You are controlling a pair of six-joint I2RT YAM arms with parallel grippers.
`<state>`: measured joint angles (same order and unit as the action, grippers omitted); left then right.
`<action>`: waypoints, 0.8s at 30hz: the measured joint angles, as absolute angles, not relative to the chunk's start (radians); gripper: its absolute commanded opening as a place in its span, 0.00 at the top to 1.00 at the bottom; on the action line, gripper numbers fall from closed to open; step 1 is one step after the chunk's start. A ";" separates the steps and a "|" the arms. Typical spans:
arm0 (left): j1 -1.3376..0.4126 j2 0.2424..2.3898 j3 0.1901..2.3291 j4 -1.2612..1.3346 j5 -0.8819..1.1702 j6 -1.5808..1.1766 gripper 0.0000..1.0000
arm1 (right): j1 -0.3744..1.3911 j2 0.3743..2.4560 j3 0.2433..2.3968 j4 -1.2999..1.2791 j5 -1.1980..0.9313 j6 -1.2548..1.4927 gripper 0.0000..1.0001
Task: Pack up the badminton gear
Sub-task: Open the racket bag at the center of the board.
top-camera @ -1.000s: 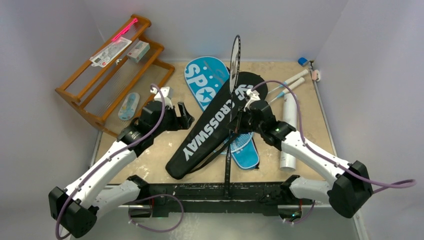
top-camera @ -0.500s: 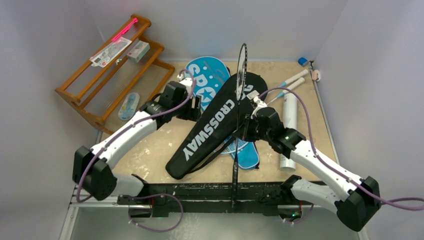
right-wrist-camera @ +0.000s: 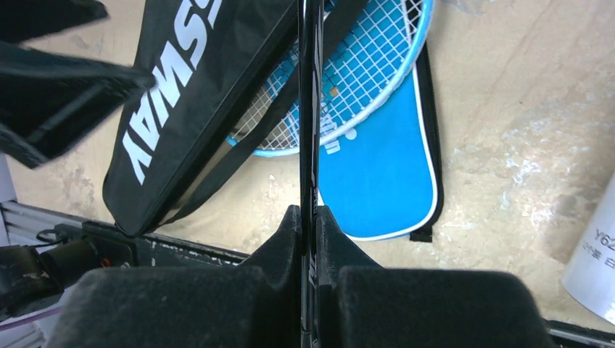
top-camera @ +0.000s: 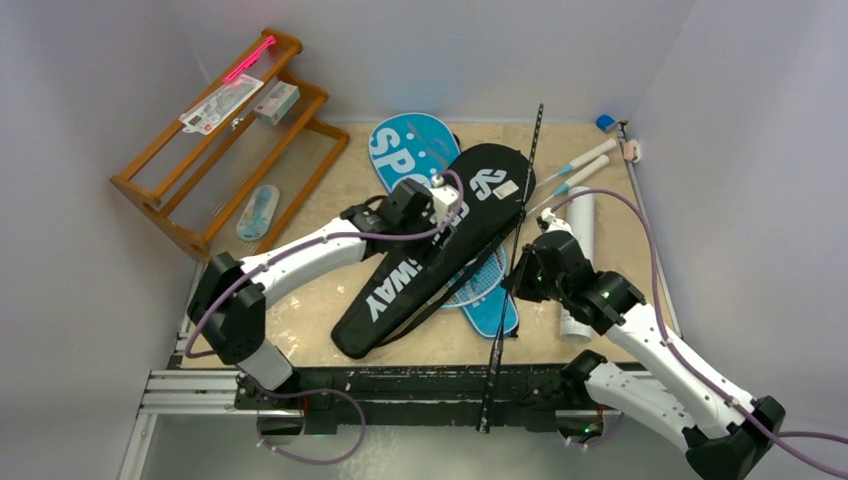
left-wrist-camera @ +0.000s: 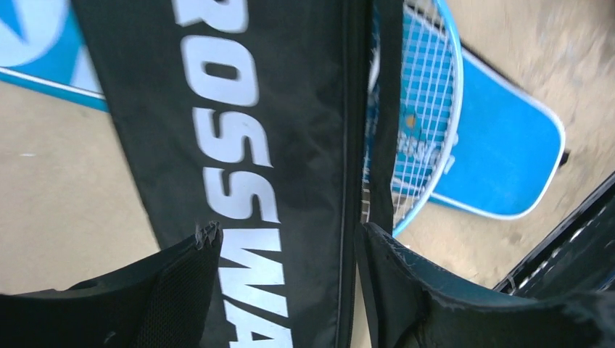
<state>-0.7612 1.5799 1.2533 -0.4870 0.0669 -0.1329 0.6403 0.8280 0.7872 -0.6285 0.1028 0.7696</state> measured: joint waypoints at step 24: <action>-0.926 1.781 1.232 -0.496 -0.145 -0.084 0.29 | 0.640 0.677 0.779 -0.706 0.120 0.804 1.00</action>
